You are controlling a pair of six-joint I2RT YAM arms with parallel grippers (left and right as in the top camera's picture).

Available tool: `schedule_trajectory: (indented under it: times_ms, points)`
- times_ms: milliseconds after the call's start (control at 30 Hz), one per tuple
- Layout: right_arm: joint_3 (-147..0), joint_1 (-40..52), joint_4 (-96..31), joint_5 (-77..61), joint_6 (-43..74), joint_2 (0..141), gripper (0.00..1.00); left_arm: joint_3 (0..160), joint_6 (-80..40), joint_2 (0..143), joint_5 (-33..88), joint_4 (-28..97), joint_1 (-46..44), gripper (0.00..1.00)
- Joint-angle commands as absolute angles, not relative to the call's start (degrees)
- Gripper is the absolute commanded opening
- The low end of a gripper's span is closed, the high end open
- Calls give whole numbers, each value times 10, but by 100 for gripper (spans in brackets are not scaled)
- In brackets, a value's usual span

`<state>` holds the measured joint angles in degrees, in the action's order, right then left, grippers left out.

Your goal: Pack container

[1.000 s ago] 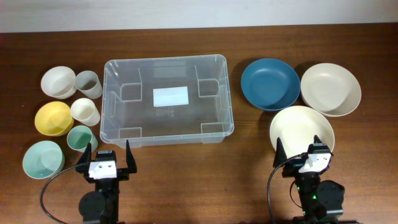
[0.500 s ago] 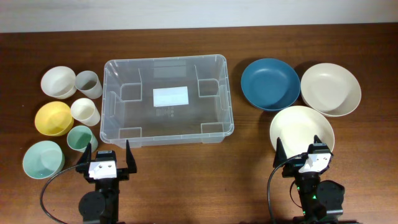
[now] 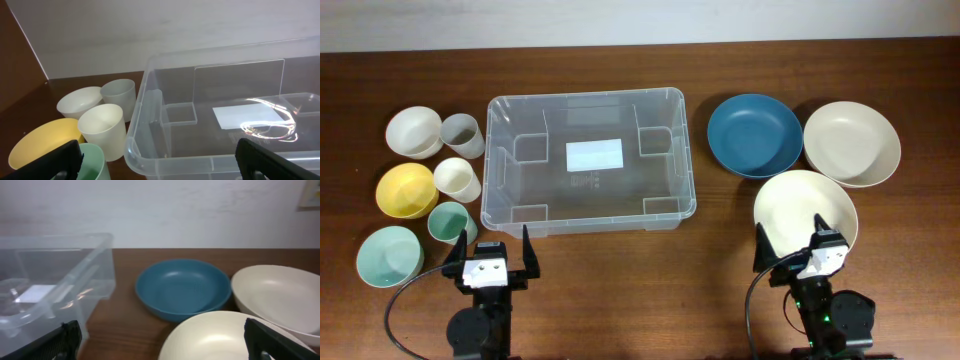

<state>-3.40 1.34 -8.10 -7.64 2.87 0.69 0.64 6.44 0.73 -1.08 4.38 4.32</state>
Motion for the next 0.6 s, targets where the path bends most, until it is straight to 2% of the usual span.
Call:
schedule_trajectory:
  times_ms: [0,133,300,367,433,567]
  points:
    - [-109,19,-82,-92,34,10,99,5,74,4,-13,47,47,100]
    - [-229,19,-157,-18,34,56,99,5,74,4,-13,47,47,100]
    - [-439,18,-403,46,41,211,99,5,74,4,-13,47,47,100]
    - [-515,19,-506,44,81,284,99,5,74,4,-13,47,47,100]
    - [-564,19,-574,-2,104,341,99,5,74,4,-13,47,47,100]
    - [-594,19,-653,-177,103,433,99,5,74,4,-13,47,47,100]
